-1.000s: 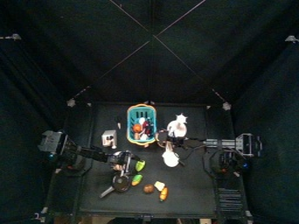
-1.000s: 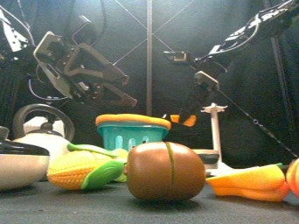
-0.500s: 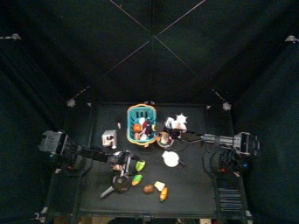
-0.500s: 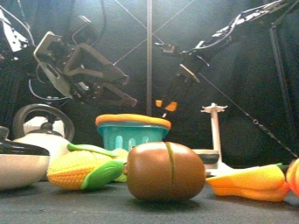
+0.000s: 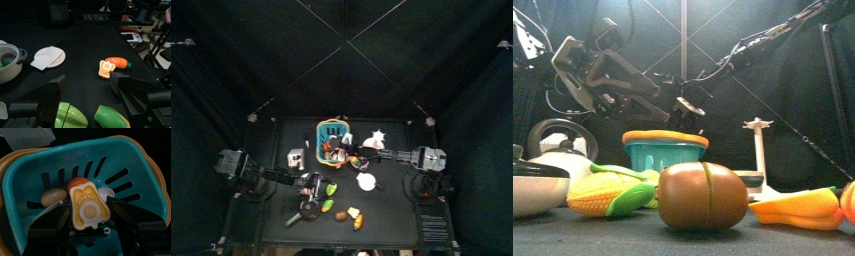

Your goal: Place squash half into basket

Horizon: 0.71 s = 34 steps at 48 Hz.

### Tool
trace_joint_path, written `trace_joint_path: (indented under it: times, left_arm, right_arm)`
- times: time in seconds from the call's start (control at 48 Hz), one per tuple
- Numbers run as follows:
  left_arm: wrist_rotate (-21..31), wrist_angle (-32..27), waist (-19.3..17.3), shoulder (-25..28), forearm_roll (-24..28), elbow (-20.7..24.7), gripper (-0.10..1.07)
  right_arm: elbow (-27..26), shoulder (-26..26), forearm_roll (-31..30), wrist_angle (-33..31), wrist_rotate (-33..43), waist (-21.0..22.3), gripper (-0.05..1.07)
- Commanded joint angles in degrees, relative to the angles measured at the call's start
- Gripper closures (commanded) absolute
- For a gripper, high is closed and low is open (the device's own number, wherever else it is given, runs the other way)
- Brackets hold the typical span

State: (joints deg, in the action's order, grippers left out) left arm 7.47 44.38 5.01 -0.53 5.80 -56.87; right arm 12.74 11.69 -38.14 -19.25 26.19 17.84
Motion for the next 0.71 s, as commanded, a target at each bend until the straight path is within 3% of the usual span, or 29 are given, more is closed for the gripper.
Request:
trace_joint_path:
  times: [0.0, 0.271, 0.688]
  left_arm:
    - [0.0, 0.6, -0.2, -0.4, -0.1, 0.6, -0.04]
    - [0.0, 0.6, -0.1, -0.3, -0.1, 0.8, -0.04]
    - [0.0, 0.6, -0.1, -0.4, -0.1, 0.8, -0.04]
  right_arm:
    - [-1.5, -1.4, 1.4, 0.2, -0.1, 0.0, 0.24]
    - [-1.1, -1.7, 1.5, 0.1, 0.1, 0.0, 0.01]
    - [-0.4, -3.2, 0.9, -3.9, -0.2, -1.2, 0.0]
